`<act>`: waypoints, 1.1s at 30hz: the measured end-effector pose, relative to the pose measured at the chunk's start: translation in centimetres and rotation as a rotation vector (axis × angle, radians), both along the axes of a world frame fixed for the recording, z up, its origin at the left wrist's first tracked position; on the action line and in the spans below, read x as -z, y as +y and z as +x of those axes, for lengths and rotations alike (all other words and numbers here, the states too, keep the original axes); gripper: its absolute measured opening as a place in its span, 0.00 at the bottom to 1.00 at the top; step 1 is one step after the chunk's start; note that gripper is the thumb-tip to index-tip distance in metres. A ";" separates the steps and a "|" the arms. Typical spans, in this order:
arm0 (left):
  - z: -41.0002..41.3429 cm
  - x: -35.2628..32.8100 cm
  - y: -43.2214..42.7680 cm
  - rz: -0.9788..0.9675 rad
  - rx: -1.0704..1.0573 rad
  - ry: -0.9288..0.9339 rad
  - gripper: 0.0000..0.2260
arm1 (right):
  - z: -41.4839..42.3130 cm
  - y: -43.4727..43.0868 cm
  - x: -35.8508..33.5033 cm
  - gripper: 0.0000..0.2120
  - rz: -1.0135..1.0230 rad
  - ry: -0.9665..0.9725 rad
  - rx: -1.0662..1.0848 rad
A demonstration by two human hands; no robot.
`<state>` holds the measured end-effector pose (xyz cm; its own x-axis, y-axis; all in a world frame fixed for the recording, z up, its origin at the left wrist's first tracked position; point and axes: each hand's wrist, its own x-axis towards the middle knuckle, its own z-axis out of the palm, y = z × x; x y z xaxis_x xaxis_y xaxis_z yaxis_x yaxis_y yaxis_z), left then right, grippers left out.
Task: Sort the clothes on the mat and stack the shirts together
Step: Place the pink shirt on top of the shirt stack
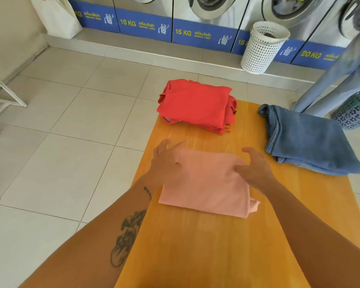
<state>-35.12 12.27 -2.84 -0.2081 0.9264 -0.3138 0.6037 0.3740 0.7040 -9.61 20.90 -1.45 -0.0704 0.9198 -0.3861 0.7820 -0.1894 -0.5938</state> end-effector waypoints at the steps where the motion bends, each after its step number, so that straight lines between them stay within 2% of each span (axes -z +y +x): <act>1: 0.2 0.2 -0.2 -0.070 -0.008 0.043 0.32 | 0.3 -0.3 0.4 0.34 -0.072 0.008 0.038; 3: 0.8 0.6 -1.0 -0.133 -0.057 0.063 0.31 | 0.4 -1.7 1.3 0.37 -0.154 0.072 0.107; 9: 3.7 1.3 -2.9 -0.153 -0.025 -0.016 0.34 | -1.2 -6.0 2.4 0.40 -0.042 0.255 0.213; 12: 3.3 0.8 -2.0 -0.154 -0.146 -0.235 0.34 | -1.2 -6.3 1.7 0.41 -0.092 0.388 0.245; 17: 1.5 0.5 -1.2 -0.166 -0.232 -0.548 0.32 | -0.6 -6.1 0.9 0.38 -0.248 0.570 0.202; 21: 1.0 1.2 -1.6 -0.114 -0.228 -0.629 0.30 | -1.3 -6.3 0.9 0.30 -0.108 0.530 0.113; 27: 0.5 0.7 -1.2 0.018 -0.189 -0.577 0.27 | -2.1 -4.6 0.9 0.25 0.010 0.397 0.094; 33: -0.4 -0.3 -0.2 0.157 -0.192 -0.412 0.22 | -2.6 -3.6 1.0 0.25 -0.021 0.467 0.144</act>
<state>-35.51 12.08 -2.59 -0.2673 0.9264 -0.2651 0.1930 0.3210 0.9272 -12.22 17.34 -2.47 -0.1130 0.9252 -0.3624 0.3978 -0.2921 -0.8698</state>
